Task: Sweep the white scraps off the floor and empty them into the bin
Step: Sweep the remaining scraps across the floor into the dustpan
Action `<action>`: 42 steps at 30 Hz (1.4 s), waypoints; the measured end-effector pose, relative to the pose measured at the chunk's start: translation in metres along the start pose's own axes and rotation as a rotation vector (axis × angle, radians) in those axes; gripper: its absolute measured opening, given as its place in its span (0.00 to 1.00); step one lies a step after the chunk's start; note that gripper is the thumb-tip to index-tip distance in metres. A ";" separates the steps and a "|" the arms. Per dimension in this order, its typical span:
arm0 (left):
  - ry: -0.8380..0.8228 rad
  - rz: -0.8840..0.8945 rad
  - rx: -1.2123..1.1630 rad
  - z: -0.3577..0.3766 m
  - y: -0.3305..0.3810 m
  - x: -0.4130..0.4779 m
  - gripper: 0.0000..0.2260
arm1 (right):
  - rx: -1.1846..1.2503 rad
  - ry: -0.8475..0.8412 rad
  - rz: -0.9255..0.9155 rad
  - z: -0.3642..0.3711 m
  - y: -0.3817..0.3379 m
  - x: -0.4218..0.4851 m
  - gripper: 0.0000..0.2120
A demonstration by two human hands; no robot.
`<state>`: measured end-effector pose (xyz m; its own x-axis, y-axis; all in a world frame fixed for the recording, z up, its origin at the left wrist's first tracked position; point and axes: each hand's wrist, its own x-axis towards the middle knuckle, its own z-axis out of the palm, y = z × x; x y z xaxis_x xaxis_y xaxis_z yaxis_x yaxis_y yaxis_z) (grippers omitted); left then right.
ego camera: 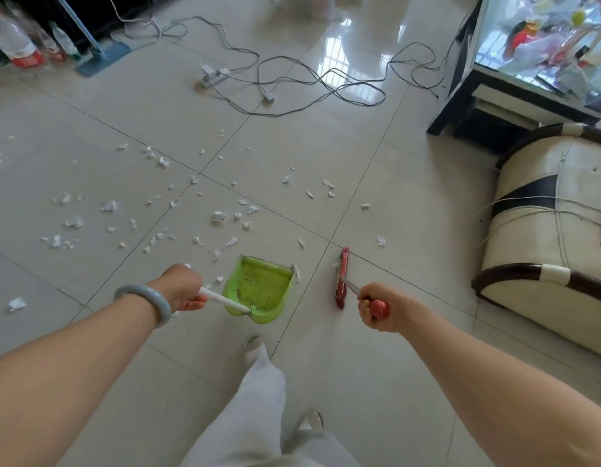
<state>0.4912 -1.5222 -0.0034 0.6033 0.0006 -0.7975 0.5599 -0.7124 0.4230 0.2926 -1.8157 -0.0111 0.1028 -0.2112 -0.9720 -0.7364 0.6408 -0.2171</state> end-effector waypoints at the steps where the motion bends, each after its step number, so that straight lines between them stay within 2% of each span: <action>1: -0.006 -0.005 0.009 -0.006 0.004 0.004 0.21 | -0.062 0.007 0.002 0.013 -0.008 0.000 0.05; 4: -0.010 -0.014 0.027 -0.026 0.019 0.015 0.17 | -0.232 0.012 -0.001 0.053 -0.027 -0.001 0.08; 7: 0.015 -0.023 0.032 -0.052 0.033 0.033 0.12 | -0.372 -0.008 0.020 0.097 -0.036 -0.009 0.04; 12: 0.076 -0.082 -0.001 -0.084 0.039 0.054 0.07 | -0.535 -0.090 0.013 0.168 -0.022 -0.021 0.04; 16: 0.129 -0.099 -0.067 -0.104 0.046 0.058 0.10 | -0.497 -0.220 0.015 0.208 -0.018 -0.024 0.07; 19: 0.173 -0.101 -0.105 -0.114 0.057 0.063 0.14 | -0.420 -0.239 0.047 0.215 -0.030 -0.022 0.05; 22: 0.204 -0.103 -0.128 -0.116 0.067 0.063 0.14 | -0.361 -0.287 0.038 0.206 -0.051 -0.019 0.06; 29: 0.265 -0.098 -0.166 -0.090 0.099 0.060 0.16 | -0.290 -0.248 0.057 0.157 -0.084 -0.019 0.04; 35: 0.264 -0.118 -0.246 -0.029 0.144 0.058 0.17 | -0.283 -0.160 0.025 0.080 -0.135 -0.005 0.06; 39: 0.205 -0.116 -0.274 0.021 0.187 0.056 0.10 | -0.246 -0.118 0.028 0.015 -0.170 0.005 0.05; 42: 0.163 -0.128 -0.295 0.063 0.214 0.054 0.09 | -0.248 -0.066 0.006 -0.036 -0.193 0.014 0.04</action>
<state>0.6075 -1.7192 0.0171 0.5868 0.2054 -0.7832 0.7623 -0.4662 0.4489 0.4121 -1.9684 0.0207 0.1351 -0.1542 -0.9788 -0.8780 0.4391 -0.1904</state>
